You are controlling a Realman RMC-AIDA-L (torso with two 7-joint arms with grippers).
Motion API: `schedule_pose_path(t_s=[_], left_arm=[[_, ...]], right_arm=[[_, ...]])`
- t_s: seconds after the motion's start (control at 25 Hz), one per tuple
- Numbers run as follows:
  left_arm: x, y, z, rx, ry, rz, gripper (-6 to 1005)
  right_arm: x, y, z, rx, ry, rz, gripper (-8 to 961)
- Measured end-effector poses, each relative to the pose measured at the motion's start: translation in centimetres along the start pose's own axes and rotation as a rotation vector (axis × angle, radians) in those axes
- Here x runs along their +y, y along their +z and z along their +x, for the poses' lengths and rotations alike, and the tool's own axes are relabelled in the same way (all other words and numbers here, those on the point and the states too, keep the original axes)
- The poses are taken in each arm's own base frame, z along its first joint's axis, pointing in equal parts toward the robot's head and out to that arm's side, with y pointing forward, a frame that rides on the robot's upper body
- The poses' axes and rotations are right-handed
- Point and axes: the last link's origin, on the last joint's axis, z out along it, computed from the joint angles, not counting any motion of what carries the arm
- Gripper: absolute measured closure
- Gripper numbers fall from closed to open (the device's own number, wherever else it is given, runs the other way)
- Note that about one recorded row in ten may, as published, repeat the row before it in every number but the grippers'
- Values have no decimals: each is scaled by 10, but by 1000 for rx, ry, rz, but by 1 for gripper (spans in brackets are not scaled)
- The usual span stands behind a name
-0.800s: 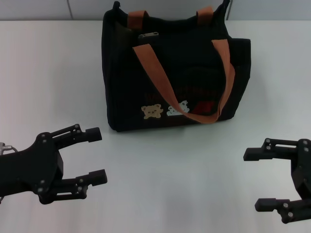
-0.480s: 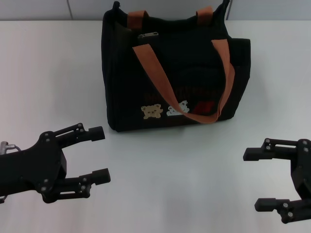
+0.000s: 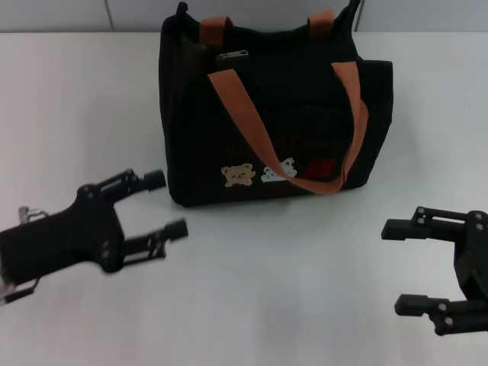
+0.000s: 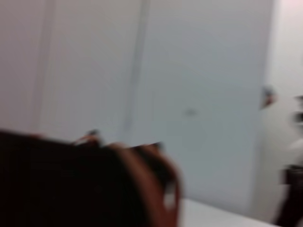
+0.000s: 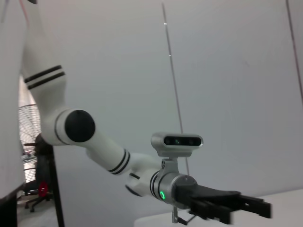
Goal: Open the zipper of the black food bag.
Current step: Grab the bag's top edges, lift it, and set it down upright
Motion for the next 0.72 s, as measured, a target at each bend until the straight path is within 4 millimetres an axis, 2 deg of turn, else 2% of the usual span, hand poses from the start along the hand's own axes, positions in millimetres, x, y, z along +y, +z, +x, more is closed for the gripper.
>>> schedule_pose_path(t_s=[0.04,0.16,0.36,0.48,0.6,0.72], left_arm=[[-9,5,-5,-5,0,67,189],[-17,12,-7,17,-4,123,203],[-33,18,-5,60,5,233,225],[-36,22,-4,67,-2,242,239],[-38,38,-3,72,6,223,252],[-37,43,-5,71,10,222,266]], right_arm=[[-1,0,2,5,4,14,177],[-2,1,3,8,7,23,177],[-2,0,6,10,15,36,177],[-1,-1,7,11,18,46,177],[-2,0,9,14,19,54,178],[-2,2,10,14,20,59,178]])
